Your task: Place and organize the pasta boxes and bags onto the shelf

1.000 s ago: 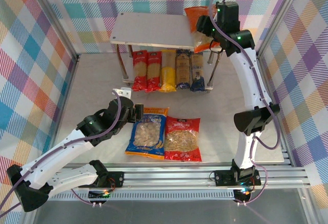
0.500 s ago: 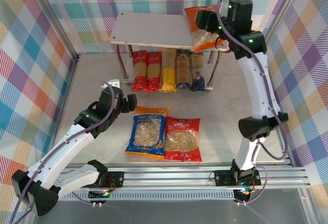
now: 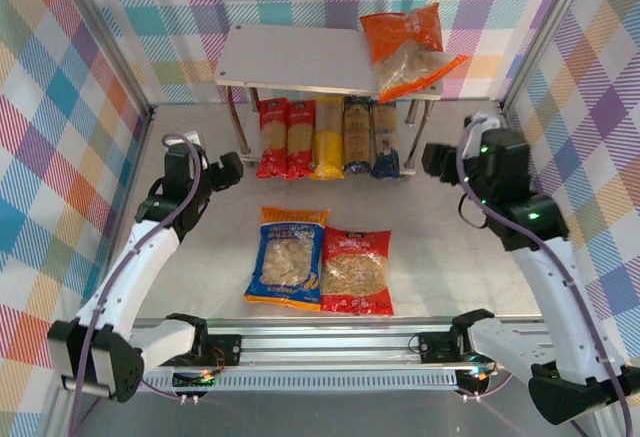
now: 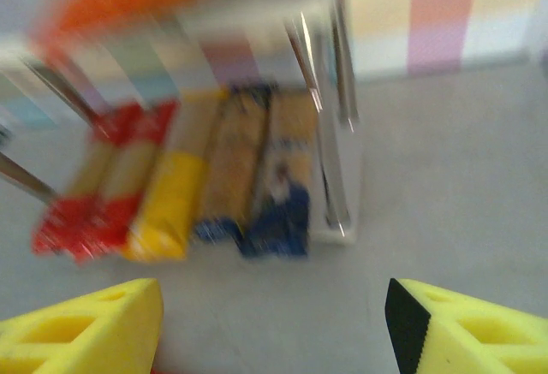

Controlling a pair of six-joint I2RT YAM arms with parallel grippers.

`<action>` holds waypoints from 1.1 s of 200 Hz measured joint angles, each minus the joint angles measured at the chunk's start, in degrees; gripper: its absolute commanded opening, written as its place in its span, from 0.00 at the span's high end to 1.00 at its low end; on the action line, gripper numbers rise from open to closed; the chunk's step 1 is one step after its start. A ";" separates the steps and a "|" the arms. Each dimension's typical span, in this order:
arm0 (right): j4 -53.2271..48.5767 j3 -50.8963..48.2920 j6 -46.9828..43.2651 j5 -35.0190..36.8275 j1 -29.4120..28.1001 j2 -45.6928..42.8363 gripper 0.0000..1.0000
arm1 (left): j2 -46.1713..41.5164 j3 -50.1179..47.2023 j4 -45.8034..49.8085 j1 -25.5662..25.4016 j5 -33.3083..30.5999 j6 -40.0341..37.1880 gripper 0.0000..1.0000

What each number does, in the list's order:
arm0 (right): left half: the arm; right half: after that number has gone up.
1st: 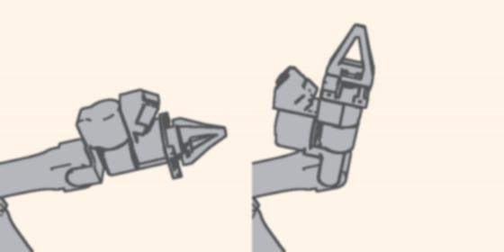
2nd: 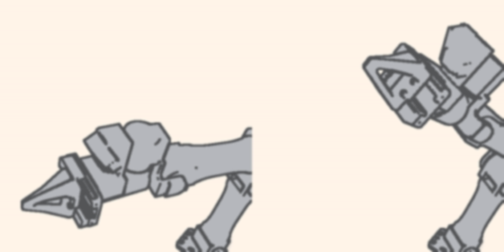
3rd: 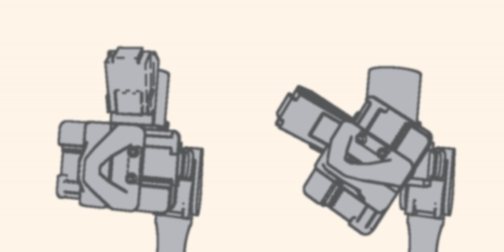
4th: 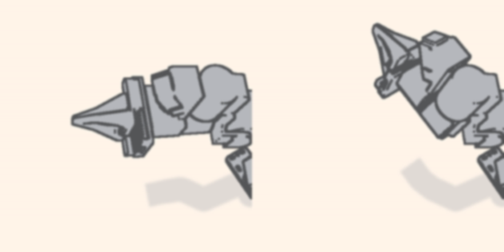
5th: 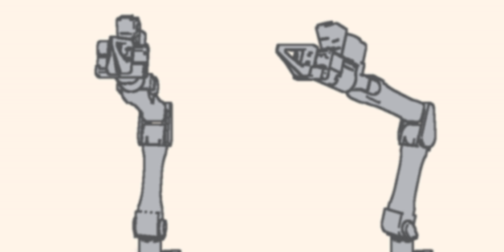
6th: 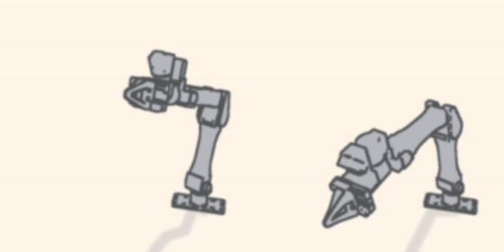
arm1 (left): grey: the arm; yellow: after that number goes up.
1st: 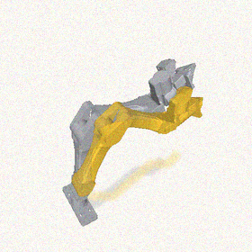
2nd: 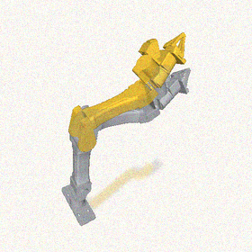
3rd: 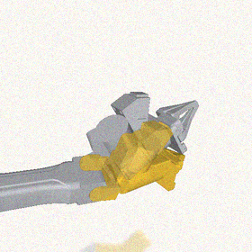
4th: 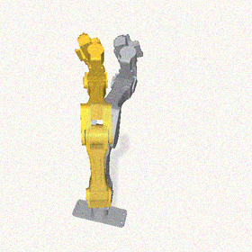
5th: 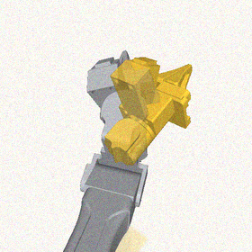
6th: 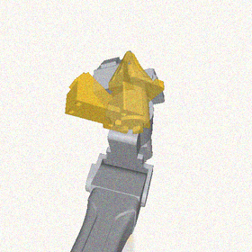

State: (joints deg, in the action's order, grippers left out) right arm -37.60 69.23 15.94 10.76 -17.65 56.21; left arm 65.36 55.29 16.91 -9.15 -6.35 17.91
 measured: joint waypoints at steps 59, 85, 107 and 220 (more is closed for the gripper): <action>14.12 -15.26 4.24 3.02 0.00 6.56 0.28 | 11.98 0.83 -12.55 4.76 7.32 -2.25 0.10; 23.65 -18.84 5.33 5.35 0.00 7.93 0.28 | 16.00 2.10 -17.66 4.87 9.84 -3.50 0.11; 29.83 -19.10 6.25 6.69 0.00 11.61 0.28 | 19.65 3.50 -21.73 4.96 11.23 -4.24 0.11; 43.52 -13.55 8.96 11.50 0.72 28.06 0.29 | 33.55 13.33 -28.30 5.18 12.92 -7.37 0.16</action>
State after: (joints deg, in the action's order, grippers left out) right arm 5.91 55.68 24.91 22.26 -16.93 84.27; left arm 98.91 68.62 -11.40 -3.97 6.57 10.55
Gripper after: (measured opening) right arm 0.719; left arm 0.853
